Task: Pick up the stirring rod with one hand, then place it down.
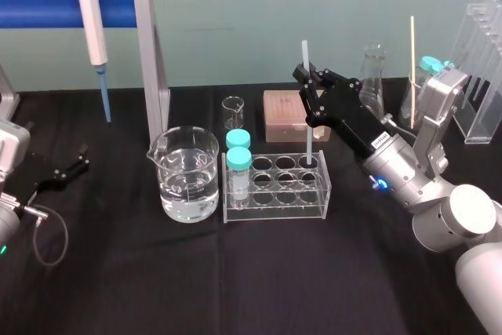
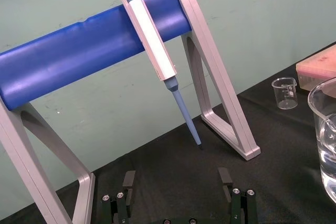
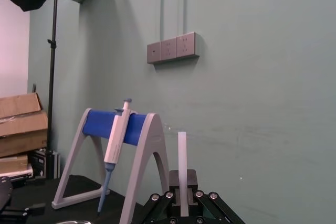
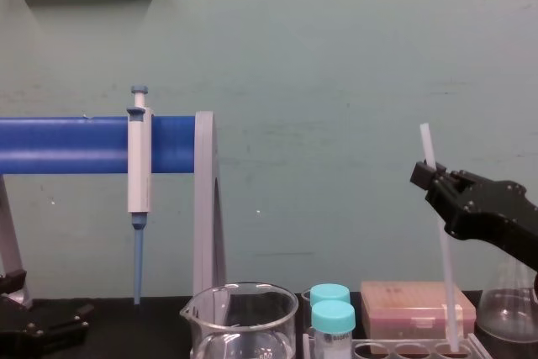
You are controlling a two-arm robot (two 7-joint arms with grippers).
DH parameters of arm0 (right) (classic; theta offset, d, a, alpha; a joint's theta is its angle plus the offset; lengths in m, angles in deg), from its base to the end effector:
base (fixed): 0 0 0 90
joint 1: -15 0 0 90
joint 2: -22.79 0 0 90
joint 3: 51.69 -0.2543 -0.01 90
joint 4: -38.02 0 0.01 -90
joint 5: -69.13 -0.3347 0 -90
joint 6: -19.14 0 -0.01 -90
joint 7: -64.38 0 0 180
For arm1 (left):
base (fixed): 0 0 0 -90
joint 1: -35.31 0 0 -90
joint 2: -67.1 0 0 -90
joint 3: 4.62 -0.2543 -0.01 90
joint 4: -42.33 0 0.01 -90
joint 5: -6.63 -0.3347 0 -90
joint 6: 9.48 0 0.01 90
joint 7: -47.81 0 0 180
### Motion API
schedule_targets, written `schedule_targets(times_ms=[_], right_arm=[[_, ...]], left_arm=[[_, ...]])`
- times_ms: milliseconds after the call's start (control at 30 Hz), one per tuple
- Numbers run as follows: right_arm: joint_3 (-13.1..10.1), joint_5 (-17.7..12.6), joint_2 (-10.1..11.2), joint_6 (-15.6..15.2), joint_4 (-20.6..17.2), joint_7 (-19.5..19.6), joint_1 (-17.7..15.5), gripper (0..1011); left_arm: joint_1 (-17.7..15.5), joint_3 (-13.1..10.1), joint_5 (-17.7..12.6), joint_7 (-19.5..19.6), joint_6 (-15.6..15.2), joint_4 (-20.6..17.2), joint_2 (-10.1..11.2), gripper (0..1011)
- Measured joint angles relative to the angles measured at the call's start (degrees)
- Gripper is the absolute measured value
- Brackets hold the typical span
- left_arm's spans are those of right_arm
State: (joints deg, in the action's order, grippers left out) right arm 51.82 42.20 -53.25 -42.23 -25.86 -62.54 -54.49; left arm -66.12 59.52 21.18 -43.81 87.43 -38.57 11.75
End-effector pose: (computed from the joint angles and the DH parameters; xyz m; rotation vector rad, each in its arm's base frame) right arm 0.4338 -0.0295 -0.2817 0.3184 -0.2435 -0.8681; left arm 0.3767 0.0556 -0.2784 0.3045 -0.2851 1.2480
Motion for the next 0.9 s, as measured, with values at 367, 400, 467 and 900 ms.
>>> schedule_targets(times_ms=[367, 400, 467, 900], right_arm=[[0.68, -1.12, -0.41, -0.91, 3.24, -1.39, 1.46, 72], [0.72, -1.20, -0.43, -0.96, 3.43, -1.45, 1.55, 72], [0.87, -1.33, -0.51, -1.17, 3.89, -1.57, 1.80, 72], [1.63, -1.07, -0.37, -4.28, 5.37, -0.65, 2.54, 72]], left_arm=[[0.00, 0.00, 0.00, 0.00, 0.00, 0.00, 0.00, 1000], [0.00, 0.00, 0.00, 0.00, 0.00, 0.00, 0.00, 1000], [0.00, 0.00, 0.00, 0.00, 0.00, 0.00, 0.00, 1000], [0.00, 0.00, 0.00, 0.00, 0.00, 0.00, 0.00, 1000]])
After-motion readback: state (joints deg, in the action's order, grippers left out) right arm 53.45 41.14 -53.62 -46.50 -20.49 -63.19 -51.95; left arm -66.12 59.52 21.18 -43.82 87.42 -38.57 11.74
